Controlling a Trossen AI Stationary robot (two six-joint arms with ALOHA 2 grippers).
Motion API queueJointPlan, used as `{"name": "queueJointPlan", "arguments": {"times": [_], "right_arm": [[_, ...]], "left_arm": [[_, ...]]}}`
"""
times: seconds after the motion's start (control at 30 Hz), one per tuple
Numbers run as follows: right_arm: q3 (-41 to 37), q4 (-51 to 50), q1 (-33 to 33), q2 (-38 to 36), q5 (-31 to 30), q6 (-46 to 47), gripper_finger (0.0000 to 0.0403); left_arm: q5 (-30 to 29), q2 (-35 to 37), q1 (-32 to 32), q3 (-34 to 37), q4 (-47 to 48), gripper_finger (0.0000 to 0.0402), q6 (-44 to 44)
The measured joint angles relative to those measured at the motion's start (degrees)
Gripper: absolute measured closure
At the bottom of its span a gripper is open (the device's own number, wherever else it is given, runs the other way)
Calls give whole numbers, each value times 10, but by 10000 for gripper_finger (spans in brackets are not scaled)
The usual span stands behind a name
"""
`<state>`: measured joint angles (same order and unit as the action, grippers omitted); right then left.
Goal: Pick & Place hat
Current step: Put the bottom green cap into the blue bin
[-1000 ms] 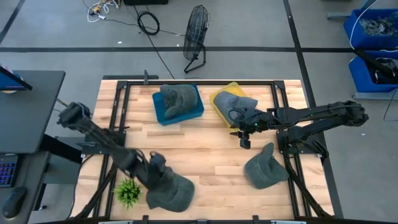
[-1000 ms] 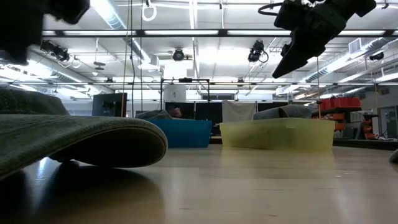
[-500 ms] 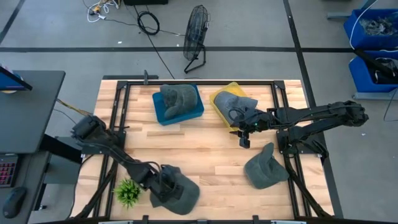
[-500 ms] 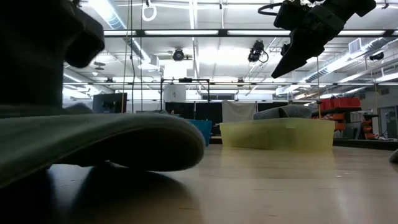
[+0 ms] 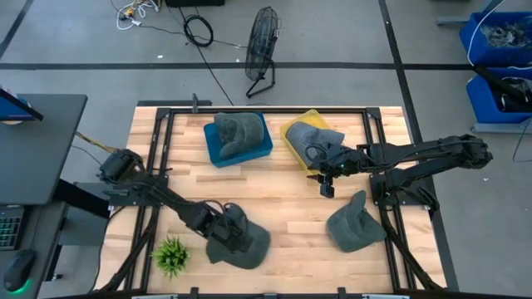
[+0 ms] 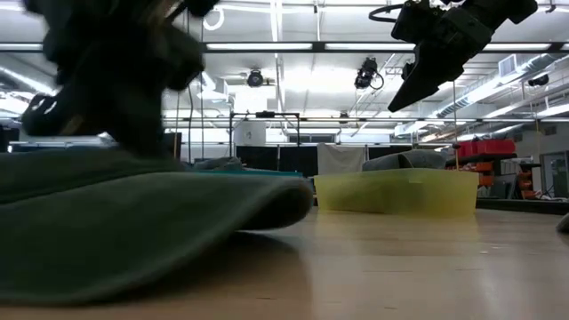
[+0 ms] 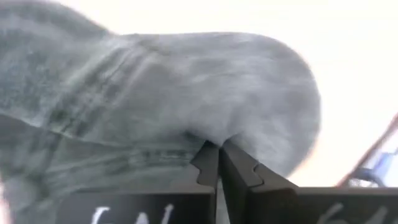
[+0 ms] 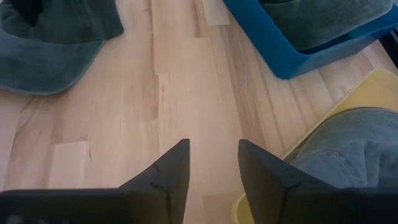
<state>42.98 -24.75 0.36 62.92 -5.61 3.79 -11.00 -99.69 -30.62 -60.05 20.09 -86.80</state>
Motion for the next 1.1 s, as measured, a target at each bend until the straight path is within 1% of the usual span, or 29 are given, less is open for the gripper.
{"name": "queueJointPlan", "arguments": {"times": [0.1, 0.17, 0.3, 0.43, 0.57, 0.67, 0.83, 0.97, 1.1], "right_arm": [[0, 0, 0, 0, 0, 0, 263], [0, -1, 0, 0, 0, 0, 263], [0, 0, 0, 0, 0, -1, 263], [0, 0, 0, 0, 0, -2, 263], [0, 1, 0, 0, 0, -1, 263], [0, 2, 0, 0, 0, -2, 263], [0, 3, 0, 0, 0, -5, 263], [0, 7, 0, 0, -1, -9, 263], [0, 8, 0, 0, -1, -12, 263]], "left_arm": [[-35, 42, 16, -10, 13, 396, 35], [-60, 77, 33, -14, 40, 394, 57], [-141, 149, 83, -16, 116, 391, 116], [-180, 203, 171, -16, 159, 396, 224], [-198, 236, 277, -16, 139, 394, 344], [-203, 241, 359, -16, 126, 395, 403], [-205, 218, 461, 2, 127, 394, 409], [-203, 176, 497, 32, 100, 389, 382], [-192, 122, 506, 54, 41, 387, 380]]}}
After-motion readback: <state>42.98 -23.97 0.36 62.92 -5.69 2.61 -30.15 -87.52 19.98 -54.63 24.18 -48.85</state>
